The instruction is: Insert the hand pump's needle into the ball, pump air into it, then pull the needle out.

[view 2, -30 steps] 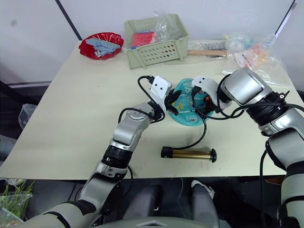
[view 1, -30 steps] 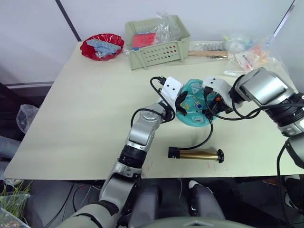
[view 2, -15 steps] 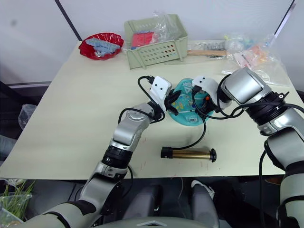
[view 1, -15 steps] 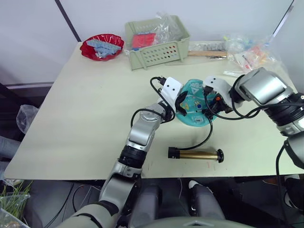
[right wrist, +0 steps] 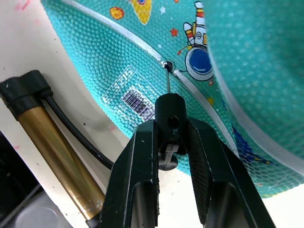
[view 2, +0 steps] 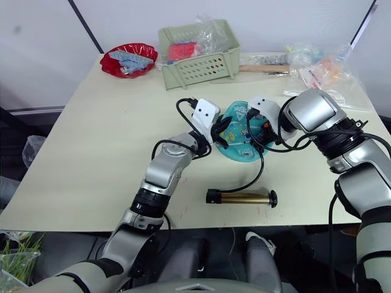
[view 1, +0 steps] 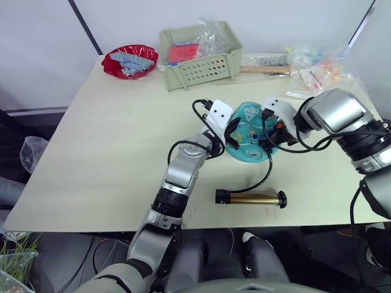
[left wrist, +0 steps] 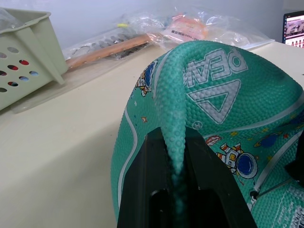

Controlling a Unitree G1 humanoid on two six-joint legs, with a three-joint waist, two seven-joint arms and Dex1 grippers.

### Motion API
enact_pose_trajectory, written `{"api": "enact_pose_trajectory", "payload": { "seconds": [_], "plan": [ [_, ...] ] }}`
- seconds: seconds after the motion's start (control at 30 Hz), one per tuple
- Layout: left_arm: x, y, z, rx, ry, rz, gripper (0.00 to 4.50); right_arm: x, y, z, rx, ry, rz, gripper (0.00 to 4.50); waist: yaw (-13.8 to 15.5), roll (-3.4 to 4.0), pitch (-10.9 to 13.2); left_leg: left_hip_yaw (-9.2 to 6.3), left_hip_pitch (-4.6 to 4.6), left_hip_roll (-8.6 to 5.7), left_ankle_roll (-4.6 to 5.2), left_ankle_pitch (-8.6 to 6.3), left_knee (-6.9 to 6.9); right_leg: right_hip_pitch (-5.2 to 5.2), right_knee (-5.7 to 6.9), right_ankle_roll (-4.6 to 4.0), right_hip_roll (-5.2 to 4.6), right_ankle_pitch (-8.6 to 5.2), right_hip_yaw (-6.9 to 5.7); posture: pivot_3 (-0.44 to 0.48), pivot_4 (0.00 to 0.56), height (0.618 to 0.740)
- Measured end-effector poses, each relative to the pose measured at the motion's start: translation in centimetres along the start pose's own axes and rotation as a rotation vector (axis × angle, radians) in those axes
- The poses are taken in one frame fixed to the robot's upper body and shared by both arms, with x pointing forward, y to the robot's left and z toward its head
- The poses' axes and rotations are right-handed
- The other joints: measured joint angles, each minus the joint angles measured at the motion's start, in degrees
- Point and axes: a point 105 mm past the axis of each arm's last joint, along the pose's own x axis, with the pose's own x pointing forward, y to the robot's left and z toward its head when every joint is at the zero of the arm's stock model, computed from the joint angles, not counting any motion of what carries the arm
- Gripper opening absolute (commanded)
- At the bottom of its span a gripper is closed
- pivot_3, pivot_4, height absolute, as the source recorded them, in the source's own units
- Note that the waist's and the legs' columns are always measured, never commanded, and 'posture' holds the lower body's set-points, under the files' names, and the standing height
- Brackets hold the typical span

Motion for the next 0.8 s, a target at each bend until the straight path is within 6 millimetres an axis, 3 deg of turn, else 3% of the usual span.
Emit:
{"api": "enact_pose_trajectory", "payload": {
  "seconds": [0.3, 0.8],
  "plan": [
    [-0.08, 0.01, -0.19, -0.002, 0.004, 0.003, 0.01, 0.3, -0.27, 0.0, 0.074, -0.011, 0.007, 0.35, -0.1, 0.0, 0.0, 0.08, 0.34, 0.0, 0.1, -0.06, -0.04, 0.29, 0.03, -0.01, 0.02, 0.01, 0.08, 0.0, 0.15, 0.74],
    [-0.1, 0.07, -0.25, -0.001, 0.006, 0.007, 0.01, 0.56, -0.23, 0.38, 0.047, -0.02, -0.005, 0.35, -0.1, 0.0, 0.0, 0.09, 0.42, -0.01, 0.19, -0.11, -0.03, 0.28, 0.2, -0.02, 0.02, 0.01, 0.11, 0.0, 0.15, 0.74]
  ]
}}
